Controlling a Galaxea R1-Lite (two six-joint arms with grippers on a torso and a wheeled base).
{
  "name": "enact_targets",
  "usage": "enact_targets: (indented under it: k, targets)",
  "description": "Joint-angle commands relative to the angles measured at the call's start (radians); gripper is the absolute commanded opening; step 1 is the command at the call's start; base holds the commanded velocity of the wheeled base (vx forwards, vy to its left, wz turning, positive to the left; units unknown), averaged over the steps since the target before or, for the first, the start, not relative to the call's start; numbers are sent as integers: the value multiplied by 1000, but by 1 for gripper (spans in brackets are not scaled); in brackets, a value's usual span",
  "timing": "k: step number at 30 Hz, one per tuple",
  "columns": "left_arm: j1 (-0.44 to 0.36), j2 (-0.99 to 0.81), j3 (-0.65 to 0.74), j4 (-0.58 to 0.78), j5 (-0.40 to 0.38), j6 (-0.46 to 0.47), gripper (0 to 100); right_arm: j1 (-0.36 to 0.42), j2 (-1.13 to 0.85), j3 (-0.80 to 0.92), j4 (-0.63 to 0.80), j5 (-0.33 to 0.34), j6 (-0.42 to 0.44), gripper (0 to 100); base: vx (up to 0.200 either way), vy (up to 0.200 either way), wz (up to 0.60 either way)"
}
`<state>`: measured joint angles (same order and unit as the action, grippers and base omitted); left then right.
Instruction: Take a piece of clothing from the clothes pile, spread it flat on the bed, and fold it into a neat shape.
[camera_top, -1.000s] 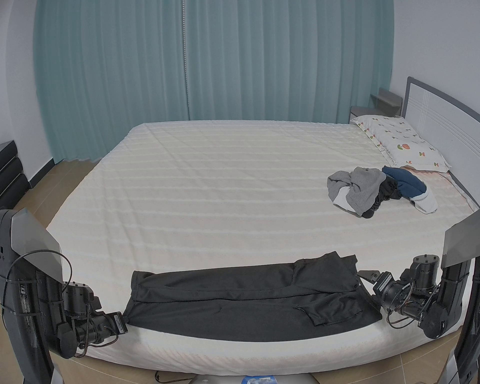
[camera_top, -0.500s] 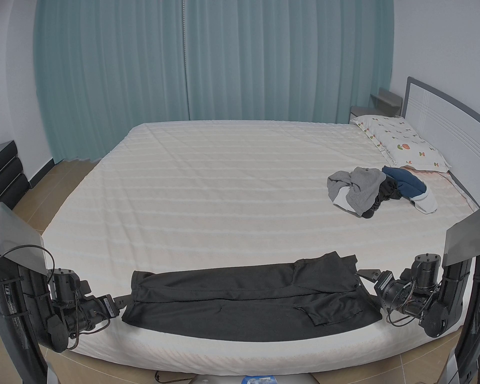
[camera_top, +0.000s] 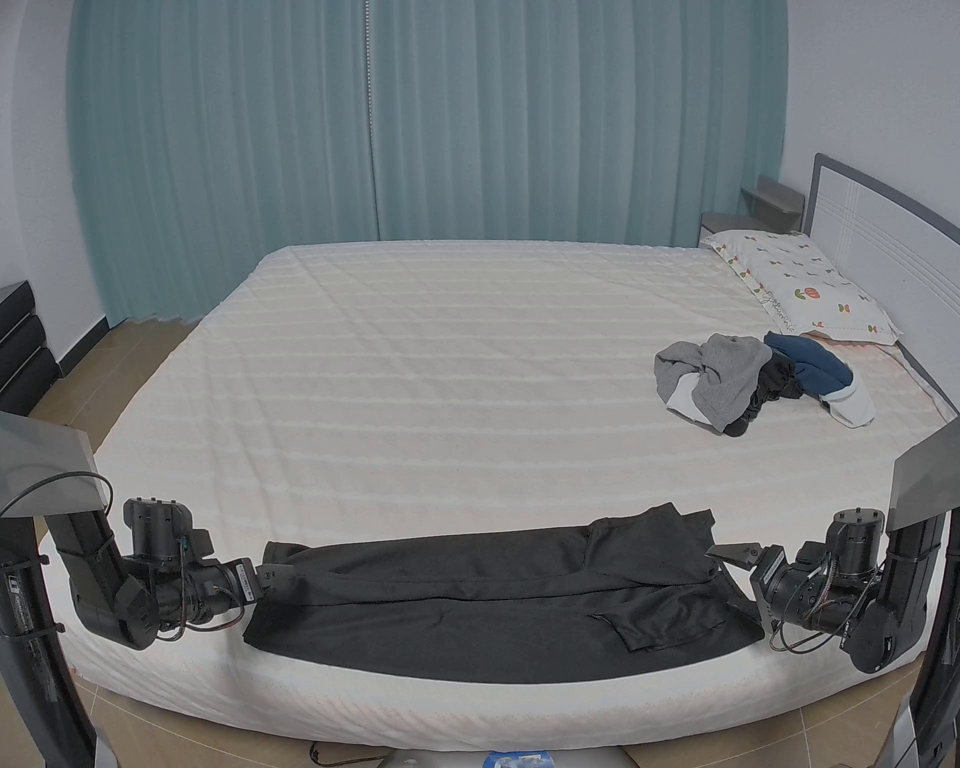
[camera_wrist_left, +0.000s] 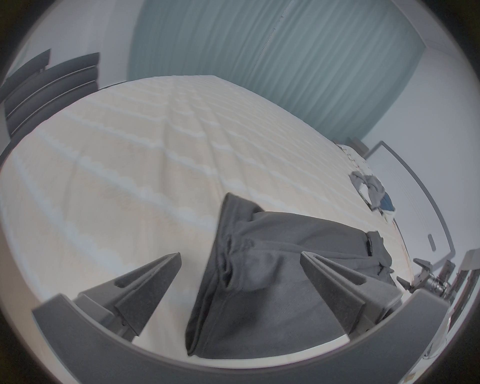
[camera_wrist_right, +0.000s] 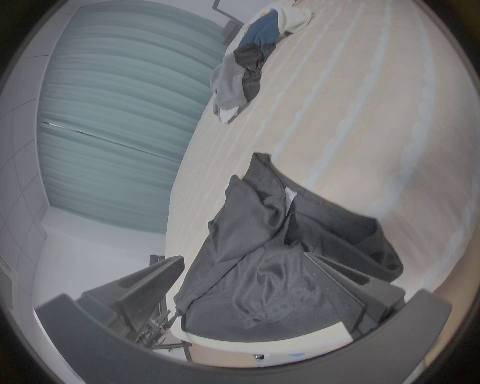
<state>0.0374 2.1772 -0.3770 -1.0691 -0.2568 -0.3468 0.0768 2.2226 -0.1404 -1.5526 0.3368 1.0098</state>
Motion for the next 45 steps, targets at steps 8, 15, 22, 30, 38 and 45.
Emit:
enact_targets:
  k: [8,15,22,30,38,45]
  targets:
    - [-10,87,-108,32,-30,77,100,-9,-14,5,-12,41,-3,100,0,0,0]
    - [-13,92,-82,28,-27,135,100,-3,-21,21,-12,42,-3,100,0,0,0]
    - [-31,111,-79,26,-27,143,100,14,-38,32,-12,41,-5,100,0,0,0]
    - [-53,119,-71,25,-24,135,0,12,-38,35,-12,41,-5,100,0,0,0]
    - [-53,110,-69,-3,4,112,0,12,-38,38,-12,42,-3,100,0,0,0]
    - [-57,84,-60,-15,4,42,0,-5,-35,25,-12,42,3,100,0,0,0]
